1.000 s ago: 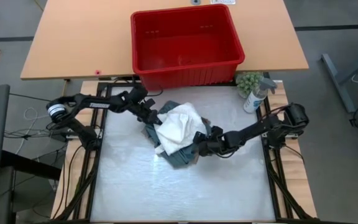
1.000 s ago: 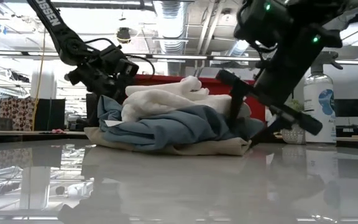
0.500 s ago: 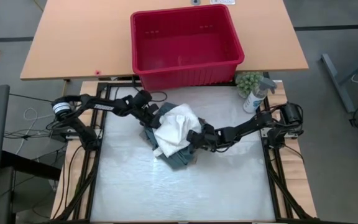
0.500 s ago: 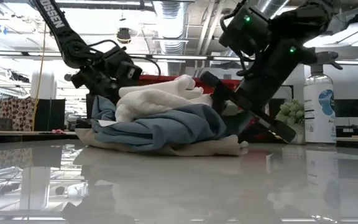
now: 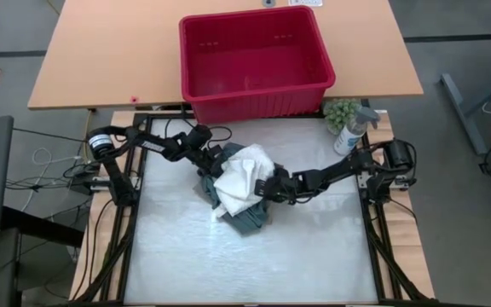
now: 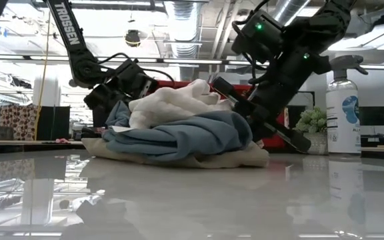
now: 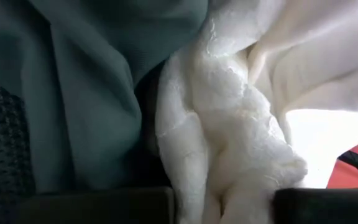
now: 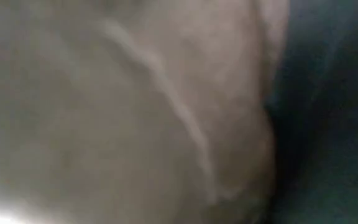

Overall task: Fold Laundry from Bin
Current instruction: Put the stacked folded clothes in the red bin

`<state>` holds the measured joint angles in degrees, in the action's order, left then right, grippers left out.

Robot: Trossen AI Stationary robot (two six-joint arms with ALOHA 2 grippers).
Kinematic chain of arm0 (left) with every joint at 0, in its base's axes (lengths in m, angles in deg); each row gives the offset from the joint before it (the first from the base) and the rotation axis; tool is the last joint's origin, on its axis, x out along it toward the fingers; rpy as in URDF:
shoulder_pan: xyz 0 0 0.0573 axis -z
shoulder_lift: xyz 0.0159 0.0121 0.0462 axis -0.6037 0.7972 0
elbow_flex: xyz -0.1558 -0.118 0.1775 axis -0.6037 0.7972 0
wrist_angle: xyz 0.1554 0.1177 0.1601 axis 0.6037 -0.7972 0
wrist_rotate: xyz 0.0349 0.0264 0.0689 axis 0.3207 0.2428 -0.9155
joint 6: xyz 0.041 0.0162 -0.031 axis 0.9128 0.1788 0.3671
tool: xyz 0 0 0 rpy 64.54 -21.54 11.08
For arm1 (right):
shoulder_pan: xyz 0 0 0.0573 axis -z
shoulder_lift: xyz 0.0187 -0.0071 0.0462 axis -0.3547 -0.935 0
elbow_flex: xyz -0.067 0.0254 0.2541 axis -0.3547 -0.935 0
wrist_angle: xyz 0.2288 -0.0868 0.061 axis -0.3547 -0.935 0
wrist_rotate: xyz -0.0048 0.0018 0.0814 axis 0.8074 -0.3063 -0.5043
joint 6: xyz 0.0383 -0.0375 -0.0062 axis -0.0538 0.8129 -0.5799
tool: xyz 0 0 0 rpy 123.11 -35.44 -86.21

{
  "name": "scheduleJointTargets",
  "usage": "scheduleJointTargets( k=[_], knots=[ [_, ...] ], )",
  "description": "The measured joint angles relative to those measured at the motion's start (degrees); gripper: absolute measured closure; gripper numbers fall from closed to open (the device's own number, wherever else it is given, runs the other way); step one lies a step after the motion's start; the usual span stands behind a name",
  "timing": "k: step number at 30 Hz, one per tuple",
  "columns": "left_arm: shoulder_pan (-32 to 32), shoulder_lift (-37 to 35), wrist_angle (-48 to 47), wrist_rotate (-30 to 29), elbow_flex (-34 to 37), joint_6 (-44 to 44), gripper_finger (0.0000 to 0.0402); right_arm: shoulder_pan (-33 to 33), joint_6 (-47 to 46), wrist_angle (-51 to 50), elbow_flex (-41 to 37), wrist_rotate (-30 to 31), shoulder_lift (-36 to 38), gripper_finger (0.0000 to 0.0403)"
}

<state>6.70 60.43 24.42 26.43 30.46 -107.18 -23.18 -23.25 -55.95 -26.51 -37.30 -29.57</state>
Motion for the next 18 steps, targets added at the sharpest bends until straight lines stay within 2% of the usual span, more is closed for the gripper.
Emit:
scheduleJointTargets(
  k=[12, 18],
  knots=[
    [-0.44, -13.18, 0.63, -0.71, 0.04, -10.42, 0.0372, 5.56, 8.18, -1.71, 0.61, 0.57, 9.09, 0.0339],
    [-1.12, -14.33, -0.12, -1.04, 0.03, -11.76, 0.0372, 8.88, 14.56, -11.52, 6.94, 0.76, 11.95, 0.0339]
  ],
)
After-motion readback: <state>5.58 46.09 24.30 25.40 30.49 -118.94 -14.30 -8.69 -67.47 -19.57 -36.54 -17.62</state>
